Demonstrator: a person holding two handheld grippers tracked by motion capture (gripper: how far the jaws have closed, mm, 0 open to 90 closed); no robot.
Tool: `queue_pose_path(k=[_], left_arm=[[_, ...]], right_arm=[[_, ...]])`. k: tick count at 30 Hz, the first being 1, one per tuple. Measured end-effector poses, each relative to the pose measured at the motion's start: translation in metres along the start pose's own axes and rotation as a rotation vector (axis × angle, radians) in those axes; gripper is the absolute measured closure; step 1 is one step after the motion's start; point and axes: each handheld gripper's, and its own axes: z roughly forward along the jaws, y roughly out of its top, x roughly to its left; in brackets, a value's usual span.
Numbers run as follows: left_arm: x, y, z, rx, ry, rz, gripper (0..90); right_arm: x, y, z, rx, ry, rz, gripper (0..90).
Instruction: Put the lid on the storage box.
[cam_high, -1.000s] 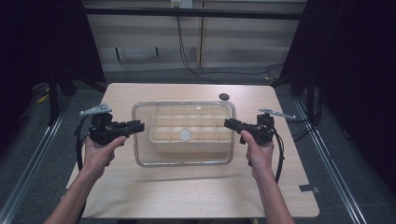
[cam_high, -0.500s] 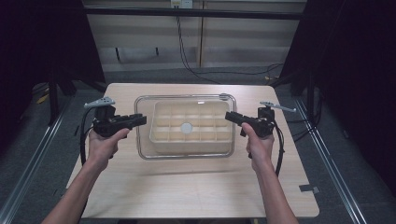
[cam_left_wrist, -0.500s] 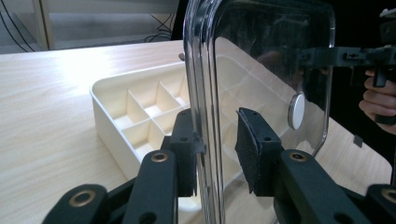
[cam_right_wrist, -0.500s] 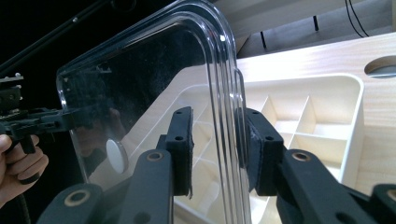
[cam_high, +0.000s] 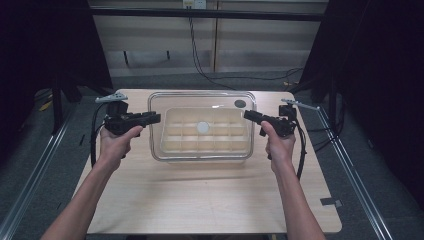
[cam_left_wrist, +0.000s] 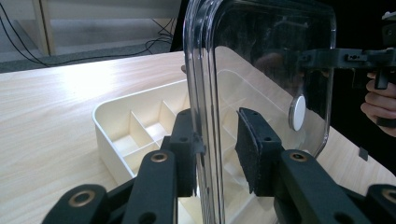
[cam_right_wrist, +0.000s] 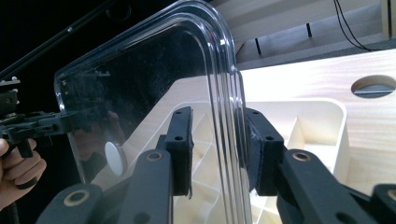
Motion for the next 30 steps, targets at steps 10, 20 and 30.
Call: queue_pose_path(k=[10, 20, 30], left_arm=[[0.009, 0.005, 0.013, 0.009, 0.014, -0.023, 68.5], [0.020, 0.008, 0.027, 0.029, 0.021, -0.048, 68.0], [0.027, 0.012, 0.032, 0.025, 0.026, -0.076, 67.6]], right_arm=[[-0.010, 0.005, 0.011, -0.002, -0.011, 0.030, 66.4], [-0.021, 0.011, 0.020, 0.009, -0.028, 0.040, 66.6], [-0.027, 0.016, 0.030, 0.019, -0.031, 0.051, 66.5]])
